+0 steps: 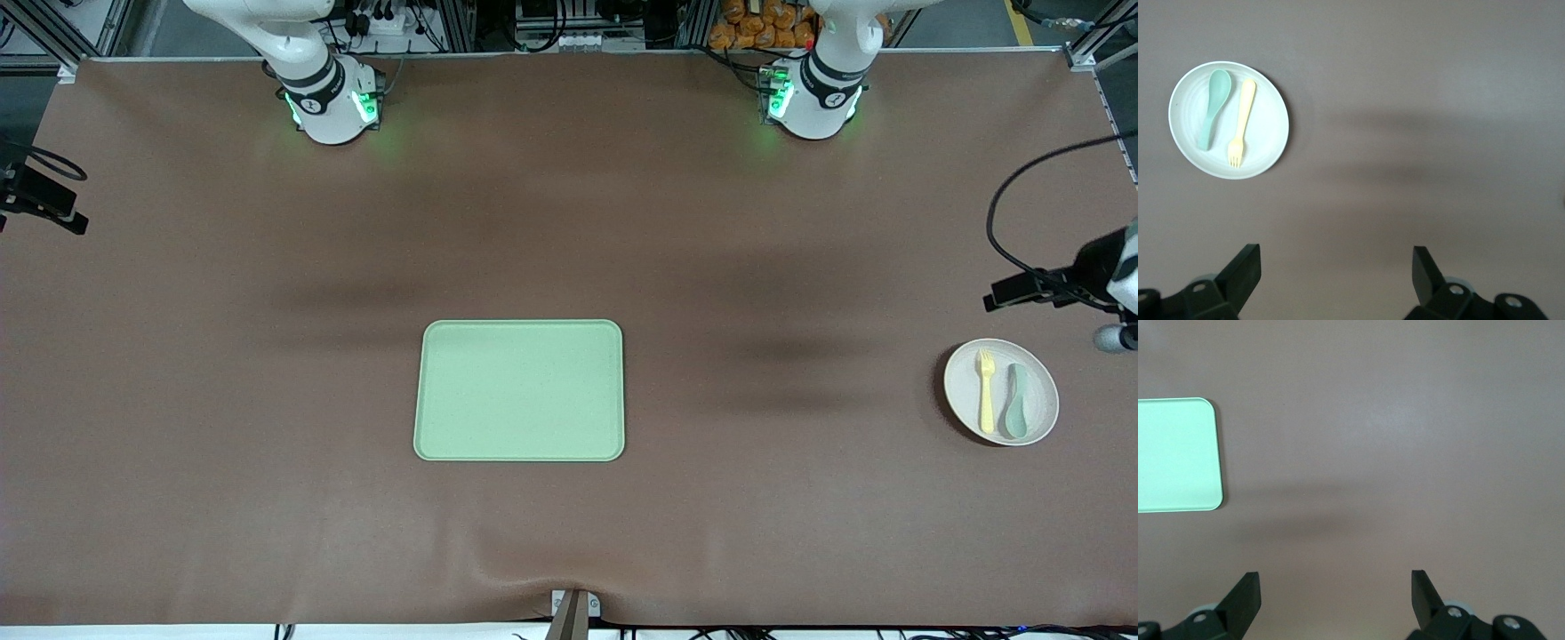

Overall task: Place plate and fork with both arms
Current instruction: 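Reach the left gripper toward the rim of the white plate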

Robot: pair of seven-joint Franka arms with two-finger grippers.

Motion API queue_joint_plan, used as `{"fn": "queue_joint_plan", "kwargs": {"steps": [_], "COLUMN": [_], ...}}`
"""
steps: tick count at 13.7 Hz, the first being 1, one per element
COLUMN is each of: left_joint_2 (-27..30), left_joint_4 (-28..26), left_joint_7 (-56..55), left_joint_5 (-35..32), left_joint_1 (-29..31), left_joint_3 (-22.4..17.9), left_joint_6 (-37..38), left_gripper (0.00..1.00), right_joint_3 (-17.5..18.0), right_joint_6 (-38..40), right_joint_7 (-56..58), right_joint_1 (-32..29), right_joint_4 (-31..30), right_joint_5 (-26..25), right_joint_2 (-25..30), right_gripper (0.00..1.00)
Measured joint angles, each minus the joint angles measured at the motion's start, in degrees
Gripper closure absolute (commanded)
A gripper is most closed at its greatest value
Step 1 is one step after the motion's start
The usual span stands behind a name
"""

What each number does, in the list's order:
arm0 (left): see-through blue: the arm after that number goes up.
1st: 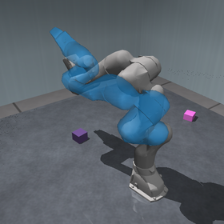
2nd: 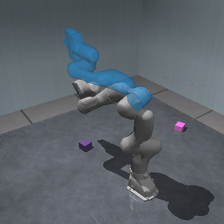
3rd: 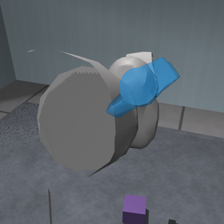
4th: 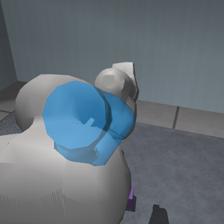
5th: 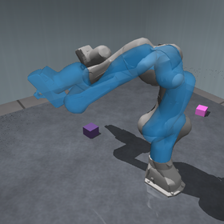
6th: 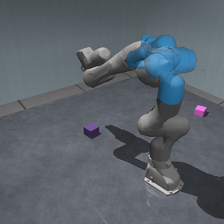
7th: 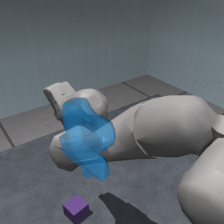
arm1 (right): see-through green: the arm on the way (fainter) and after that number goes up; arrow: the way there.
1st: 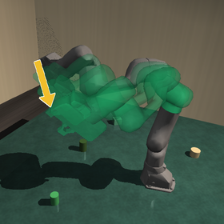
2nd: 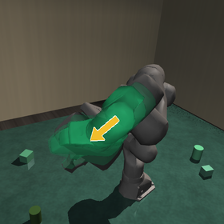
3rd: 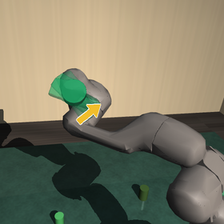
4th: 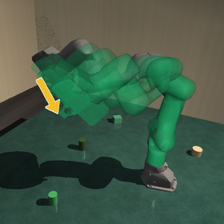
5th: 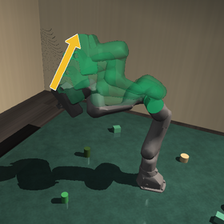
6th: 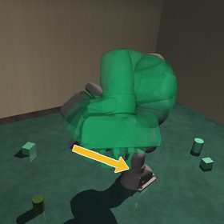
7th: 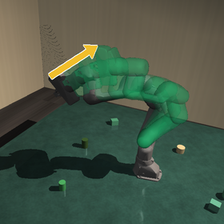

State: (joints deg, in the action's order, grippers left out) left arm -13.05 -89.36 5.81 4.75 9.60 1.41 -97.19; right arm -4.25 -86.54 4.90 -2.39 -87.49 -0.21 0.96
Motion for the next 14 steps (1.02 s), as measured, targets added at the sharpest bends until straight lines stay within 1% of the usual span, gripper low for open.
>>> {"fn": "queue_joint_plan", "kwargs": {"steps": [2,5,8,14], "left_joint_2": [-4.12,-9.34,-12.98,-22.56], "left_joint_4": [2.23,3.89,4.15,4.27], "left_joint_7": [4.78,10.09,13.94,25.99], "left_joint_5": [2.09,3.41,5.58,6.67], "left_joint_1": [3.1,5.89,7.75,12.63], "left_joint_3": [-0.07,-0.08,-0.07,-0.08], "left_joint_6": [-0.92,-4.98,-7.69,-18.98], "left_gripper": [0.0,0.0,0.0,0.0], "right_joint_3": [0.0,-0.01,0.0,0.01], "right_joint_6": [0.0,0.0,0.0,0.0], "right_joint_7": [0.0,0.0,0.0,0.0], "right_joint_1": [0.0,0.0,0.0,0.0], "right_joint_4": [0.0,0.0,0.0,0.01], "right_joint_5": [0.0,0.0,0.0,0.0], "right_joint_2": [-0.01,-0.01,-0.01,-0.01], "right_gripper": [0.0,0.0,0.0,0.0]}}
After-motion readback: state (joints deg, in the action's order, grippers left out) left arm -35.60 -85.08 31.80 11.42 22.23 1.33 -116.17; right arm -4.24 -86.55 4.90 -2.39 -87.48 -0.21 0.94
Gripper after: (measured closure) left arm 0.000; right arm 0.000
